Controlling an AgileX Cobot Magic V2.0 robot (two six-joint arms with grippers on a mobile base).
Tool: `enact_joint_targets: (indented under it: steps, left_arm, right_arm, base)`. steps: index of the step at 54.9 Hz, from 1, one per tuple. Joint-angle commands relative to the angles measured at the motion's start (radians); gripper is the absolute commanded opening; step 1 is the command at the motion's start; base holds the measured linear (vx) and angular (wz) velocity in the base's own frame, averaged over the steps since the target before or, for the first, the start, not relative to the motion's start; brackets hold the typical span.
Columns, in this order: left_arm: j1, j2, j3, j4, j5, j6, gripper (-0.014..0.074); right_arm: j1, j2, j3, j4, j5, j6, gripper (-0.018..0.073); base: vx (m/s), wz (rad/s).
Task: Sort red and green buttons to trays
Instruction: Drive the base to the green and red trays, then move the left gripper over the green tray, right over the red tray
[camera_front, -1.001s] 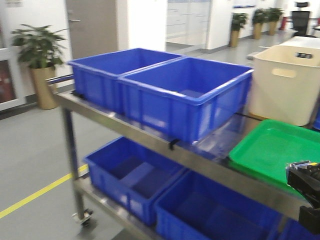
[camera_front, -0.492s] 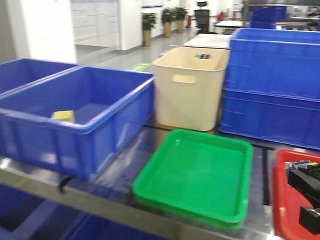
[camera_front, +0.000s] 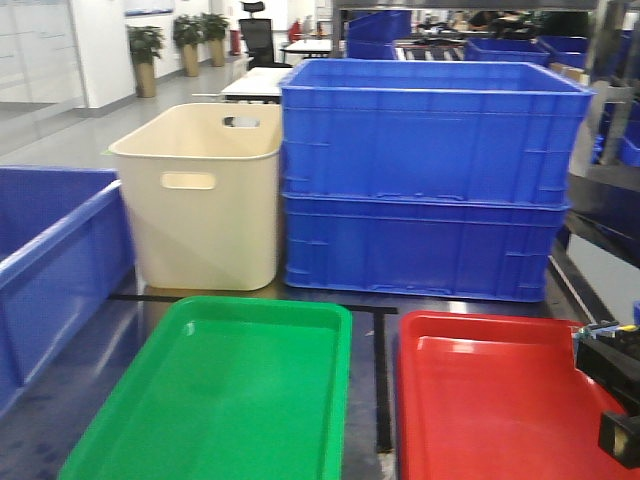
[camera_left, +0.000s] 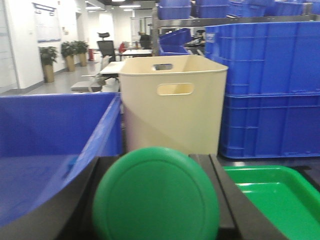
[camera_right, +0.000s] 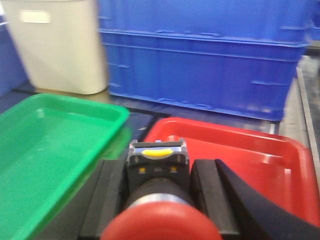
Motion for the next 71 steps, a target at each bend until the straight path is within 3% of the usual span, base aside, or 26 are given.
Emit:
enact_joint_targets:
  steps: [1,71]
  left_arm:
    - [-0.009,0.000,-0.029,-0.007,-0.085,-0.010,0.0003]
    - [-0.009,0.000,-0.029,-0.007,-0.085,-0.010,0.0003]
  right_arm:
    - [-0.001,-0.009,-0.029,-0.008,-0.088,-0.004,-0.0009]
    - [-0.001,-0.009,-0.029,-0.008,-0.090,-0.004,-0.0009]
  base:
    - [0.15,-0.36]
    - [0.05,-0.11]
